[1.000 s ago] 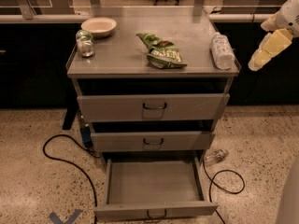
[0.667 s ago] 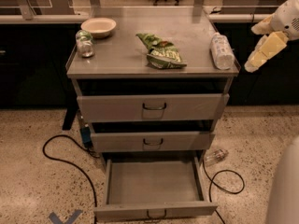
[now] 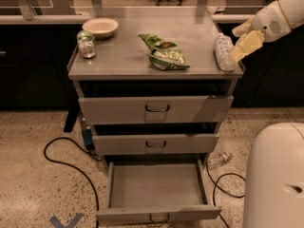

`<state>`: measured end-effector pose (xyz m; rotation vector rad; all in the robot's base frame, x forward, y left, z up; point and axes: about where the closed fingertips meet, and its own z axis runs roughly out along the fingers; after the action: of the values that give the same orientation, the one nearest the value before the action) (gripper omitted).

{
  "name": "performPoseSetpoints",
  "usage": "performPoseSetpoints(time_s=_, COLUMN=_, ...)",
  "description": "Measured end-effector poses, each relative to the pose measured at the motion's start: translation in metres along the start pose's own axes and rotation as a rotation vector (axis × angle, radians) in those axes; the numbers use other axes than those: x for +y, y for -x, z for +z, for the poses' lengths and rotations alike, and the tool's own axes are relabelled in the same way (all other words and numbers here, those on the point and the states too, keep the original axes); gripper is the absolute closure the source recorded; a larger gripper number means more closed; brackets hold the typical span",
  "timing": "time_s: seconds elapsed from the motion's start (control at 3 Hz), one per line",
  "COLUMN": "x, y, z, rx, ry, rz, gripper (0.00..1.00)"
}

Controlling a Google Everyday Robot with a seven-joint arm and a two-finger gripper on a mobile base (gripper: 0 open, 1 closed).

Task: Place blue plastic bottle into bottom drawer

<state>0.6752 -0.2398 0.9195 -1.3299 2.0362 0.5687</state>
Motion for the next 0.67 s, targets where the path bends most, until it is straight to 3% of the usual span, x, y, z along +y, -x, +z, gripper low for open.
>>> performPoseSetpoints(time_s=0.33, x=-0.007, y=0.004, z=0.005, rx=-0.016, ry=-0.018, rz=0.001, gripper=0.0)
performPoseSetpoints(time_s=0.67, x=-0.015, y=0.005, z=0.019, rx=0.033, ry=-0.033, rz=0.016, gripper=0.0)
